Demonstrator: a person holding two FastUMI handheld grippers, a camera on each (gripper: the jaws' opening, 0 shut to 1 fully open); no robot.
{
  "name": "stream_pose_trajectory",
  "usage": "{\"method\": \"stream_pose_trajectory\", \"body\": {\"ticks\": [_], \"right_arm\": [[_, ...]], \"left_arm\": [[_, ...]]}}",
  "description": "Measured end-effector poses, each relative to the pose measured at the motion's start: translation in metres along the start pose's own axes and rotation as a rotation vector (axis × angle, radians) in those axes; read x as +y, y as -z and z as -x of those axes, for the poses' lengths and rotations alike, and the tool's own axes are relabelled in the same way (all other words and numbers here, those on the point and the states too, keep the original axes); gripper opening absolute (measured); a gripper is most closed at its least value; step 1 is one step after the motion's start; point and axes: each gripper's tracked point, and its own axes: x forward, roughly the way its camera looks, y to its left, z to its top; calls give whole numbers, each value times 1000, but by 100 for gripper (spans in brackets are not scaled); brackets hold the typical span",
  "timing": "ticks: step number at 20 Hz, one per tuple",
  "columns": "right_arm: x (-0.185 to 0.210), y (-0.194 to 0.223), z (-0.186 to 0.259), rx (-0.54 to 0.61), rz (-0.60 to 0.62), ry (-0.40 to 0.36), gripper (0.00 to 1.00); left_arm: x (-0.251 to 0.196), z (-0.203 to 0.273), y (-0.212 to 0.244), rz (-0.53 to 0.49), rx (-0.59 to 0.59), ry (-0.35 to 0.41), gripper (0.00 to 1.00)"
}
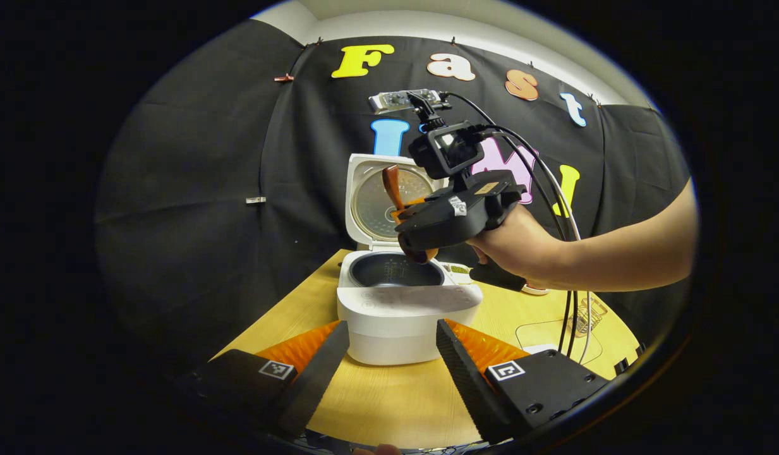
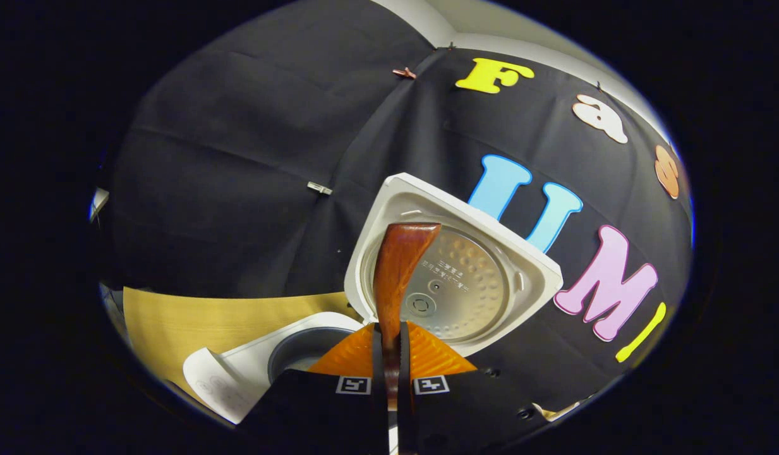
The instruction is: Close the left gripper, press the button to open the rice cooker; take a wooden spoon from the chopstick holder with the right hand, scoop a spoonful of rice and pour it into the rice cooker, then put the wooden spoon back into the chopstick holder.
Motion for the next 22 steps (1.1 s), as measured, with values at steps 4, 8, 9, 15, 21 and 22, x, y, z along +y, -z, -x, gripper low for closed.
{"method": "stream_pose_trajectory", "body": {"ticks": [4,8,9,15,21,22], "right_arm": [[-25,13,7,68,-311,31,10],[-46,25,13,120,-689,65,10],[-53,27,16,123,-778,75,10],[-105,20,61,30,-1193,95,10],[-185,39,139,-84,-1309,178,10],[-200,46,154,-101,-1318,198,10]], "left_arm": [[-3,3,-2,2,-4,-4,95],[-8,9,-5,-15,-12,-1,95],[-9,11,-6,-19,-15,-2,95],[-25,17,-15,-26,-31,7,95],[-51,15,-29,-31,-45,51,95],[-56,14,-32,-30,-45,58,96]]}}
